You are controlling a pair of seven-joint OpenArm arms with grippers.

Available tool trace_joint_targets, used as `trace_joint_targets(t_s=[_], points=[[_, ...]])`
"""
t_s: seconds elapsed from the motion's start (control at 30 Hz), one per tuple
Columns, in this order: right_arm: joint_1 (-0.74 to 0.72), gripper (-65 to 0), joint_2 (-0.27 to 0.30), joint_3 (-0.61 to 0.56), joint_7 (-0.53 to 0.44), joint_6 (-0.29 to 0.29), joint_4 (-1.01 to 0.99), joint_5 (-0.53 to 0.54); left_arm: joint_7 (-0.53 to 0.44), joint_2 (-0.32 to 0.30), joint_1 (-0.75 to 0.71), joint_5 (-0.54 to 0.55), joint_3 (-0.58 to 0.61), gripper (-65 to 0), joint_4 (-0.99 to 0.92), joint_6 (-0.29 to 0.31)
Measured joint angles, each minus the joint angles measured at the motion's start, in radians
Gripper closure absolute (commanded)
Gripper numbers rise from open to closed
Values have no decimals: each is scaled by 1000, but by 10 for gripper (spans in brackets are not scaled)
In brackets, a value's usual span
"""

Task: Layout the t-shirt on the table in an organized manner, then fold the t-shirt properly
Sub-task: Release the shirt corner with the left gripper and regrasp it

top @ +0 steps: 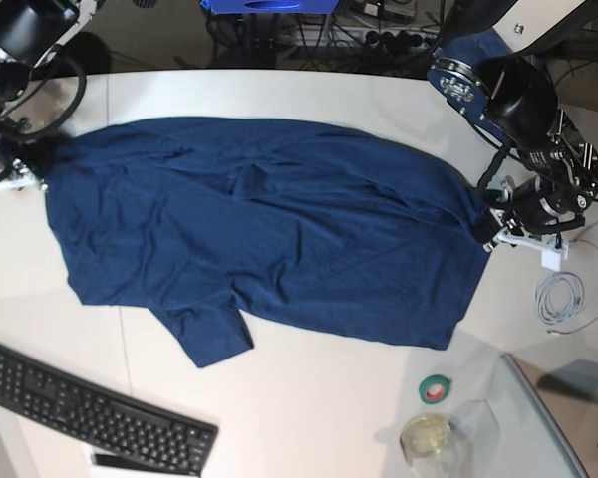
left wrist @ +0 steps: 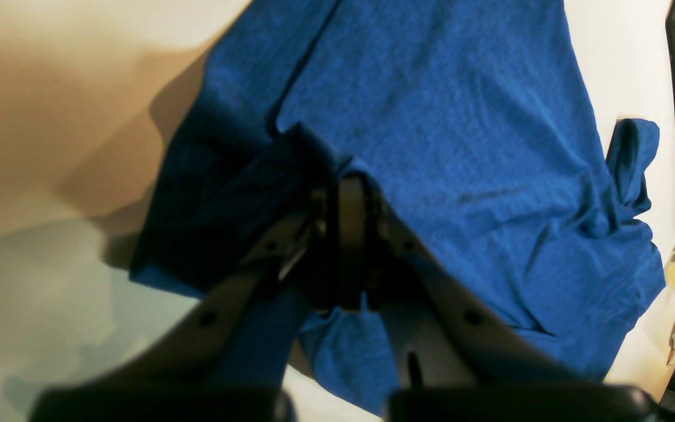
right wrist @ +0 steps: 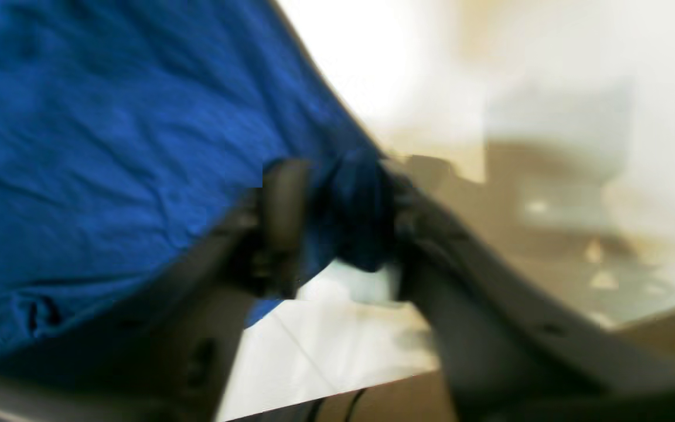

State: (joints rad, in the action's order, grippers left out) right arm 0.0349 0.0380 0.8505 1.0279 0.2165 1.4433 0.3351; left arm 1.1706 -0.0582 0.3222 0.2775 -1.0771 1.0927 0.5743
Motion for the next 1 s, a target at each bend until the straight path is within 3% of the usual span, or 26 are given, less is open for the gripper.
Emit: trace_joint_targets(t_s=[0.1,0.2,0.27,0.37,0.43,0.57,0.7,0.77,0.87,1.0], points=[[12,-371,-17,2,-3,0,93,0,1,2,-2,0,-3,-337,3,0],[18,-371,-24,-1,7,1,146,2,0,2,-3,0,-3,-489,8,0],[32,-371,-22,-1,6,1,174,1,-1,2,-3,0,-4,-538,9,0],[64,-371,-22,0,5,3,222,-3,2,8,-10,0,1,-550,54,1],[79,-369,-22,0,4,54,253,-3,2,9,-41,13,12,-550,140,1],[87,-369,-26,0,-1,103,291,2,-2,11,-139,13,47,-550,293,1],[116,-369,-38,2,-5,124,303,3,-8,19,-299,103,53,-546,380,119],[127,-369,-42,4,-47,125,304,-3,-14,19,-366,136,50,-546,378,117],[141,-369,-65,2,-105,125,307,3,-171,19,-431,180,54,-546,376,115],[148,-369,-76,-1,-108,132,309,0,-345,-6,-479,197,186,-546,348,116]])
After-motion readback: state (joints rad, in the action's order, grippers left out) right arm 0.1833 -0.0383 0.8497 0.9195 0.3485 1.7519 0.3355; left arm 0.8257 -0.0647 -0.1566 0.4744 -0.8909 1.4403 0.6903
